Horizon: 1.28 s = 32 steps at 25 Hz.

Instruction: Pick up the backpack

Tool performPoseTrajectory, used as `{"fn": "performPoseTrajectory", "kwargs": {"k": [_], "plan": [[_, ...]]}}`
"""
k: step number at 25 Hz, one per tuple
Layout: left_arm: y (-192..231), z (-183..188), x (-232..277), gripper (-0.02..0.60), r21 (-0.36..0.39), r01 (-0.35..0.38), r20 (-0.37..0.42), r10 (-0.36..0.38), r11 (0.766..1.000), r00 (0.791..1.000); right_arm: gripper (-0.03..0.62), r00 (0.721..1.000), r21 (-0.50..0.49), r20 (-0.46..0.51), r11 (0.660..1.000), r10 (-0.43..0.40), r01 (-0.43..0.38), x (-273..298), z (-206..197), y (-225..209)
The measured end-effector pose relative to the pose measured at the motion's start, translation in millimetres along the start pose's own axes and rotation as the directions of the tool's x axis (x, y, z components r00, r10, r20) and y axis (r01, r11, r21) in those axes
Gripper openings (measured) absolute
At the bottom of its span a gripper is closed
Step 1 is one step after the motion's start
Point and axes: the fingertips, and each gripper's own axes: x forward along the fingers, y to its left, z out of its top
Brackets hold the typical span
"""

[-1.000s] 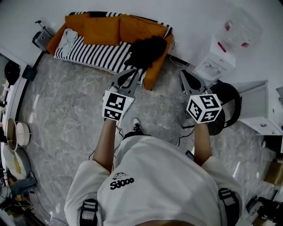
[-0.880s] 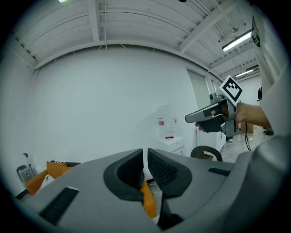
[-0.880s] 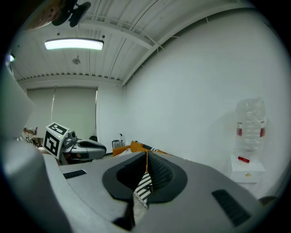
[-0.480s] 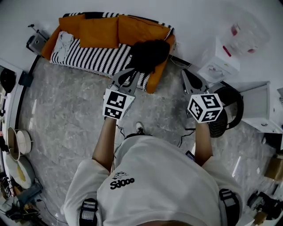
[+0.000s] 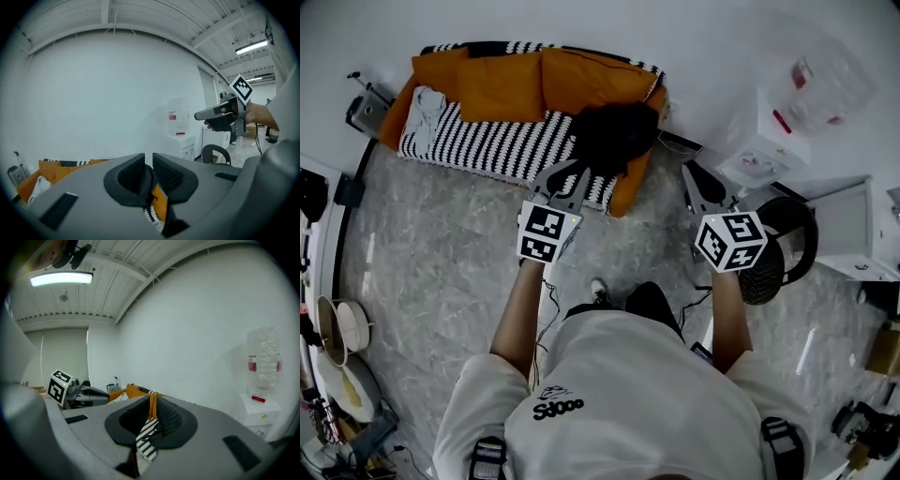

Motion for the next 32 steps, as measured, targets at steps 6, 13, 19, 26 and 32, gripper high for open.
{"fn": "performPoseTrajectory", "kwargs": {"k": [6, 13, 19, 26, 32], "plan": [[32, -17, 58, 0.135, -0.031, -0.030, -0.050, 0.028, 0.999, 0.998, 0.047, 0.999, 0.082, -0.037, 0.997, -0.002, 0.005, 48, -22, -43], [42, -47, 144, 0.164, 0.009, -0.038, -0.114, 0.039, 0.999, 0.993, 0.184, 0.995, 0.162, -0.098, 0.987, 0.003, 0.013, 116, -62, -107], [57, -76, 218, 0.167, 0.006, -0.034, -0.139, 0.034, 0.999, 0.990, 0.195, 0.988, 0.191, -0.145, 0.979, -0.045, 0.072, 173, -102, -162], [68, -125, 288, 0.169, -0.006, 0.001, -0.195, -0.002, 1.000, 0.981, 0.199, 0.968, 0.218, -0.246, 0.971, -0.040, 0.096, 223, -178, -192], [87, -183, 329, 0.173, -0.019, -0.007, -0.242, 0.002, 1.000, 0.970, 0.207, 0.955, 0.262, -0.296, 0.960, -0.016, 0.097, 268, -244, -205]]}}
